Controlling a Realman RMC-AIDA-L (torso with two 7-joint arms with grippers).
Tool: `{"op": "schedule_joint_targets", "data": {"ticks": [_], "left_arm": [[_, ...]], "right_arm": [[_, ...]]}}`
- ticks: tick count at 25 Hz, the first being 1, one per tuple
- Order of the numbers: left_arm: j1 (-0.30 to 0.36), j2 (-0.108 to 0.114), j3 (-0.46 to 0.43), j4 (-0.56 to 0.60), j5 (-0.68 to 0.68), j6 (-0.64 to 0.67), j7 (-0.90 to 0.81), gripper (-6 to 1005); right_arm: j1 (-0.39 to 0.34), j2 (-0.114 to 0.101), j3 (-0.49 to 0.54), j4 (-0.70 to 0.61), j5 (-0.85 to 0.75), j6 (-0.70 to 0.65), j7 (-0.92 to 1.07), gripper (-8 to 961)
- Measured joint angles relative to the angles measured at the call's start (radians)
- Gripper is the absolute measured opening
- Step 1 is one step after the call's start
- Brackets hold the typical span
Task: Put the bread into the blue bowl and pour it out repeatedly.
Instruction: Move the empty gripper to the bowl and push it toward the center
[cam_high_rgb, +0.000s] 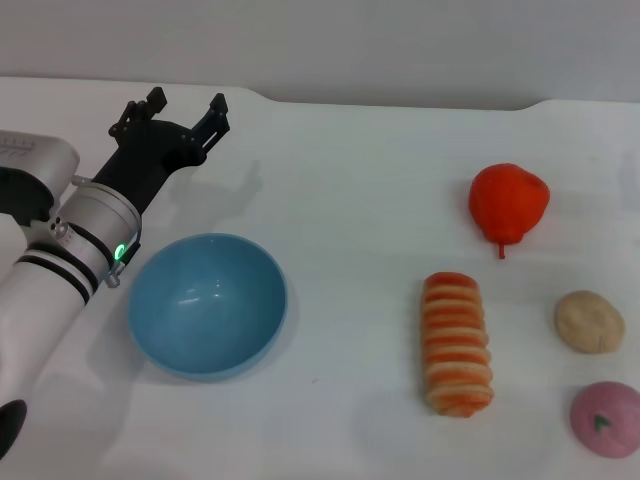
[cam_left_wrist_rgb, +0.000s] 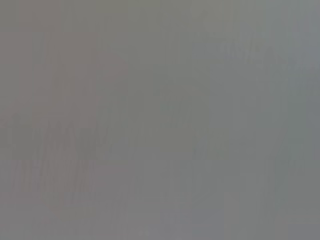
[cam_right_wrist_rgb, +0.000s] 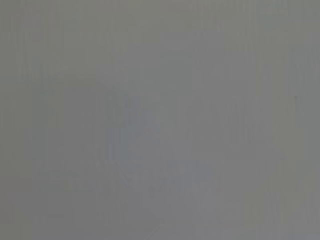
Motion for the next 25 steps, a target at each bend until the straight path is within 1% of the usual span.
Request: {"op": "schedule_joint_targets", "data": {"ticks": [11,16,17,20,21,22,23,25], "left_arm": [[0.008,-0.003,0.000,-0.005,0.000,0.004,-0.001,825],[0.000,0.001,-0.001,0.005,0.001,-0.004,-0.047,826],[-0.010,0.004,0.000,0.006,0.004,-0.011,-0.075,826],[-0.061,0.025,0.000,0.008,0.013,-0.035,-0.199,826],[-0.083,0.039,0.001,0.012,0.029,-0.039,-0.261,826],[-0.083,0.039,0.001,0.012,0.029,-0.039,-0.261,826],[-0.124,0.067,-0.001,0.023,0.088,-0.046,-0.370,826],[-0.149,0.077,-0.003,0.029,0.122,-0.060,-0.414,826]], "right_arm": [[-0.004,0.001,0.000,0.002,0.000,0.005,0.000,503],[-0.004,0.002,0.000,0.006,0.000,0.006,0.000,503],[-0.002,0.002,0.000,0.008,0.000,0.006,0.000,503],[0.005,-0.001,0.000,0.011,0.000,0.006,0.000,503],[0.006,-0.001,0.000,0.011,0.000,0.007,0.000,503],[0.007,-0.001,0.000,0.011,0.000,0.007,0.000,503],[0.007,-0.001,0.001,0.011,0.000,0.006,0.000,503],[0.008,-0.001,0.002,0.011,0.000,0.006,0.000,503]]}}
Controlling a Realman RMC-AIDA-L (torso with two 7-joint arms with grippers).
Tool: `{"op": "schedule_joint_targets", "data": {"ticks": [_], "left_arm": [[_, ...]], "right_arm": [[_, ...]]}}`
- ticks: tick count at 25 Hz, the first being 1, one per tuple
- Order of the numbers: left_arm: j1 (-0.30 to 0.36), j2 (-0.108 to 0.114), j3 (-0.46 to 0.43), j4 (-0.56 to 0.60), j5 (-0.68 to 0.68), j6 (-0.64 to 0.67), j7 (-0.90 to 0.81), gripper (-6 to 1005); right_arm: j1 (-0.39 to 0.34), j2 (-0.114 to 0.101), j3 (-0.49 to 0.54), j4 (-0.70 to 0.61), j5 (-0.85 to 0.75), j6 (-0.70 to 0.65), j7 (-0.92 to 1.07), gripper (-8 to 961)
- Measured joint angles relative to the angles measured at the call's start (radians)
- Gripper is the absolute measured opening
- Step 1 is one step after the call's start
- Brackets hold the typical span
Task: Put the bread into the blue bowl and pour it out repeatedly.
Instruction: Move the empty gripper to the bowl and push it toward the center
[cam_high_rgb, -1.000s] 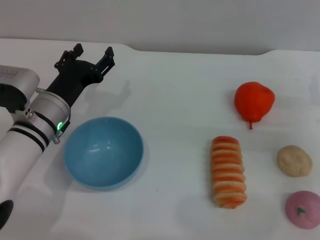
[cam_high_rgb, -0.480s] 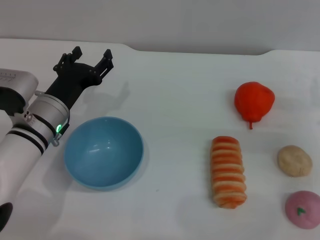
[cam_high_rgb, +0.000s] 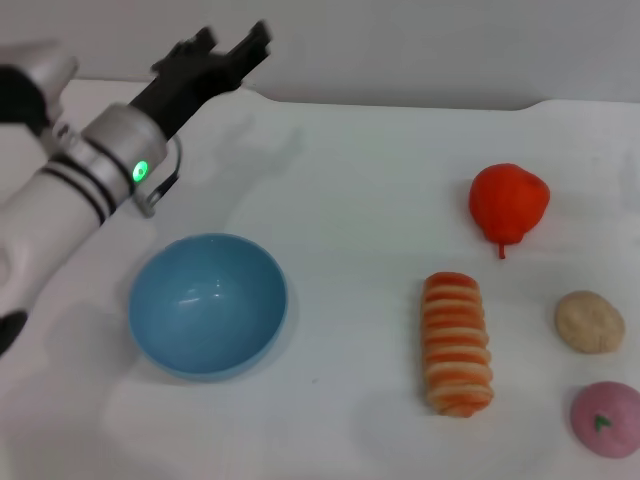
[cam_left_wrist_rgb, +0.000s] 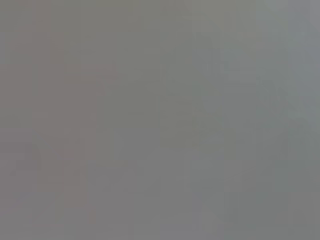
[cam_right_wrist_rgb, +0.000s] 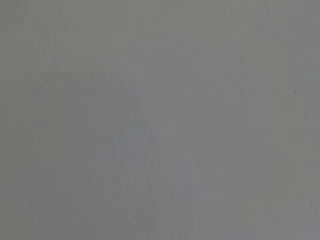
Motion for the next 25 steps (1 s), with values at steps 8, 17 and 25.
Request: {"op": "schedule_joint_targets", "data": {"ticks": [8,17,25], "left_arm": [[-0.055,0.034,-0.111,0.067,0.254,-0.195,-0.162,826],[-0.017,0.085,-0.235,0.231,0.648,-0.265,-0.444,825],[-0.041,0.102,-0.340,0.239,1.043,-0.283,-0.748,825]], "right_arm": [[0.003,-0.002,0.011,0.000,0.000,0.001,-0.039,502],[0.006,-0.004,0.013,-0.001,0.000,0.001,-0.039,504],[0.005,-0.006,0.013,0.001,0.000,0.001,-0.040,504]]}}
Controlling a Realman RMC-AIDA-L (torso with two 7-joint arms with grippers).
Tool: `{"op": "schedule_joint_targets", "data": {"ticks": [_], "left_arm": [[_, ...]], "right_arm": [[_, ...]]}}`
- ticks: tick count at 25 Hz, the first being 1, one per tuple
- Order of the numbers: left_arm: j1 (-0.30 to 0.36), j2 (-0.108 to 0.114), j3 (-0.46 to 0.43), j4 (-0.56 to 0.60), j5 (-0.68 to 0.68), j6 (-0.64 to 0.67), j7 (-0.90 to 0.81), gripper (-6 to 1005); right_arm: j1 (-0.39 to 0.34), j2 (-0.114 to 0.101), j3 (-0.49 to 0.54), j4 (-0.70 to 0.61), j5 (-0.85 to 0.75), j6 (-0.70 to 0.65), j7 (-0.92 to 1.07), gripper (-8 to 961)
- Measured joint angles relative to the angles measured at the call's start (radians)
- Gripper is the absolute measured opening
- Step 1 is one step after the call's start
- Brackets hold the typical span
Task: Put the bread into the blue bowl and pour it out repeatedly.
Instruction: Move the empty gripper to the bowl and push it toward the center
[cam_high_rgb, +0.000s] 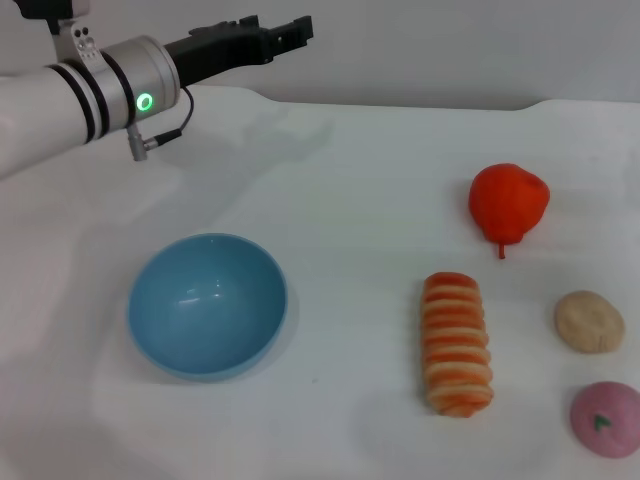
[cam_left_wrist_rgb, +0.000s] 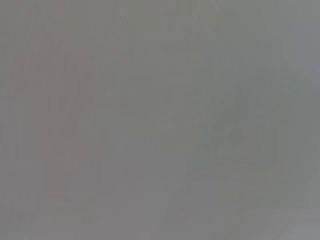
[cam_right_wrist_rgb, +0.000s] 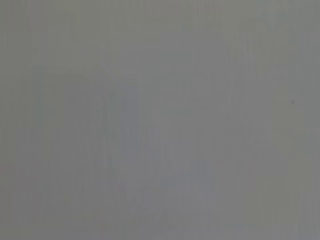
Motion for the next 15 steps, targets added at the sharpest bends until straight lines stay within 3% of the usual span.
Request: {"op": "schedule_joint_targets", "data": {"ticks": [3,8,15], "left_arm": [[0.000,0.004,-0.042,0.007,0.128,0.002,-0.058,825],[0.004,0.010,-0.080,0.000,0.225,0.002,-0.098,826],[0.003,0.043,-0.107,-0.004,0.502,0.047,-0.359,826]], "right_arm": [[-0.001,0.000,0.000,0.002,0.000,0.000,0.000,504],[-0.001,-0.002,0.011,0.004,0.000,0.000,-0.015,504],[0.000,-0.002,0.039,0.004,0.000,0.000,-0.051,503]]}}
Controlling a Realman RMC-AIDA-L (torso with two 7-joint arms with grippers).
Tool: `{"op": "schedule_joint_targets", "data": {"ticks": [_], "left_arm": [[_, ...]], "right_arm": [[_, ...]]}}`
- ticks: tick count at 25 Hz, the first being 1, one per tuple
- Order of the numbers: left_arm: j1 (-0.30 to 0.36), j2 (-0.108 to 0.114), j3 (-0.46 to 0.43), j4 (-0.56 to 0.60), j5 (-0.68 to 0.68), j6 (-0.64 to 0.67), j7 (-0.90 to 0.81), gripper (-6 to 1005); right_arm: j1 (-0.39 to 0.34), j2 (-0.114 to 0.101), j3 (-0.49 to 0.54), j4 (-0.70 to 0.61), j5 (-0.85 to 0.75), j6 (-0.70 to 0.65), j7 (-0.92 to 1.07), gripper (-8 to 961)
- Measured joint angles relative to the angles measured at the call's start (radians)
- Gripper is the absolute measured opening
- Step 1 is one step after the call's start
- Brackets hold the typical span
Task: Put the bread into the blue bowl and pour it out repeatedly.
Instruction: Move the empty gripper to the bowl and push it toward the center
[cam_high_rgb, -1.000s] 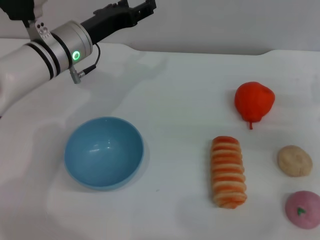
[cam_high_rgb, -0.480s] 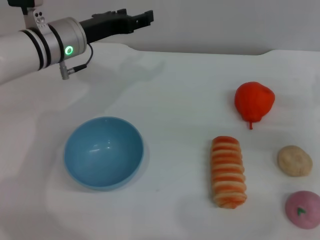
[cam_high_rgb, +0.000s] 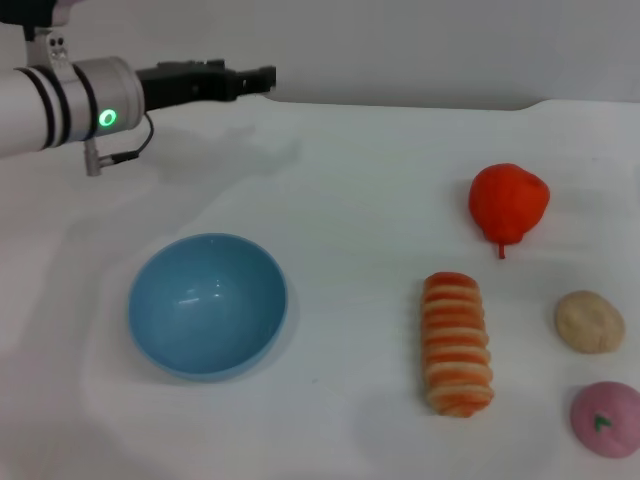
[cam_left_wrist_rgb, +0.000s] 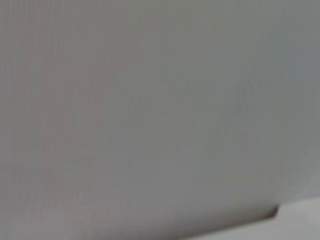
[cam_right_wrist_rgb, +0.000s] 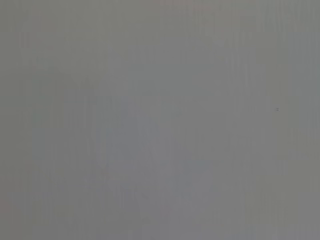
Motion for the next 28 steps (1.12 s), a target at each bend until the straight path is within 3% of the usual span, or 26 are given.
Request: {"op": "schedule_joint_targets", "data": {"ticks": [4,10,19,23,28], "left_arm": [[-0.005,0.012,-0.117,0.005,0.263,0.155,-0.236,825],[0.008,-0.004,-0.300,0.053,0.575,0.325,-0.452,825],[0.023,-0.025,-0.415,0.243,0.961,0.579,-0.758,825],[0.035,-0.052,-0.496,0.362,1.106,0.730,-0.844,823],[0.051,-0.123,-0.595,0.571,1.336,0.912,-0.894,822]], "right_arm": [[0.000,0.000,0.000,0.000,0.000,0.000,0.000,503],[0.001,0.000,0.000,0.000,0.000,0.000,-0.001,503],[-0.001,0.000,0.000,0.001,0.000,0.000,-0.001,503],[0.000,0.000,0.003,0.004,0.000,0.000,-0.001,503],[0.002,0.000,0.013,0.005,0.000,0.001,-0.001,503]]}}
